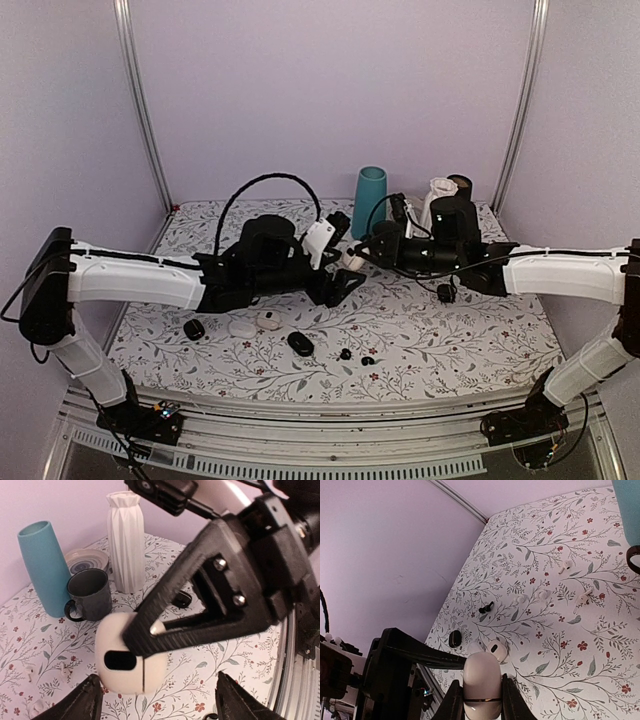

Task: Insert the wireless bluetooth earbuds into the charging case
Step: Pass from the left arm to the right, then pass from the right arm to the left

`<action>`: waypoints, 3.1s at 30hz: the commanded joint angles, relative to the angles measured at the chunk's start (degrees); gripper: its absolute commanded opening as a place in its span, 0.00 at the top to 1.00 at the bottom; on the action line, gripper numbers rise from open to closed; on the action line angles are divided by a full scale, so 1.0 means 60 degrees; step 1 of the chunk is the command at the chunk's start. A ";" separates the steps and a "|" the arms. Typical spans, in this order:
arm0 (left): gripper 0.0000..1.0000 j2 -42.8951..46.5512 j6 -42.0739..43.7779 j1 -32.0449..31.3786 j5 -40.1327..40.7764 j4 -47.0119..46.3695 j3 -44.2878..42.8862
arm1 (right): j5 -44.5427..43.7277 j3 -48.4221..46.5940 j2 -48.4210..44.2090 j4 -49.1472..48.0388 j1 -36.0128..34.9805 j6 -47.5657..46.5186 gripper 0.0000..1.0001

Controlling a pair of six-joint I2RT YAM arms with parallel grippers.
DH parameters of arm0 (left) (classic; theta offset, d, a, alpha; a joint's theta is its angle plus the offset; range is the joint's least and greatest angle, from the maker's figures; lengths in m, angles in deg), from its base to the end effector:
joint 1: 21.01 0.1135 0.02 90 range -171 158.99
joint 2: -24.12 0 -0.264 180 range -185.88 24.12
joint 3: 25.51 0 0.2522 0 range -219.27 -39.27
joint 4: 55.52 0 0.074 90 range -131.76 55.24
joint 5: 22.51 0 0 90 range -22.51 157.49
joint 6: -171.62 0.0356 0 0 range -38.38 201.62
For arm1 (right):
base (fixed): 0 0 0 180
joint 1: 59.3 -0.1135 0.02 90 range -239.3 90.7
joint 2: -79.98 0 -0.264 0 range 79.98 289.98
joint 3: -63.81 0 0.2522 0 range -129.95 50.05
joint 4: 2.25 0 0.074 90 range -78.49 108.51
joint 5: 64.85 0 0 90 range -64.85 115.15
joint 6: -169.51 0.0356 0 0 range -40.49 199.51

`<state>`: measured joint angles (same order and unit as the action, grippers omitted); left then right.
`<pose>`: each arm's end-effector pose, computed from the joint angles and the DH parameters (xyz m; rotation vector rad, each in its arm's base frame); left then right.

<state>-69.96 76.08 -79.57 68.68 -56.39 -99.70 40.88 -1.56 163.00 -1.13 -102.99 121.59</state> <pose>0.1986 -0.3234 0.2553 0.8671 1.7712 -0.7288 0.2325 0.2354 0.2642 -0.2360 2.0859 1.2298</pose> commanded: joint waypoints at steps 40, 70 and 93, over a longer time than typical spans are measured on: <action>0.44 0.0637 -0.3562 0.2141 -0.9311 -0.3040 0.0291 | 0.4433 -0.3015 -0.0587 0.4550 -0.0074 -0.5960 0.96; 1.00 0.0545 -0.3895 0.2171 -0.9422 -0.3331 0.0366 | 0.4084 -0.3452 0.0003 0.4605 -0.0205 -0.5904 0.86; 1.00 0.0834 -0.6830 0.2174 -0.6906 -0.7991 0.0982 | 0.0797 0.0128 -0.1300 -0.2375 -0.0355 -0.1496 0.26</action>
<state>-66.55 37.44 -66.46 26.43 -97.77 -91.20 52.26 -2.39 155.39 -7.32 -104.69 106.45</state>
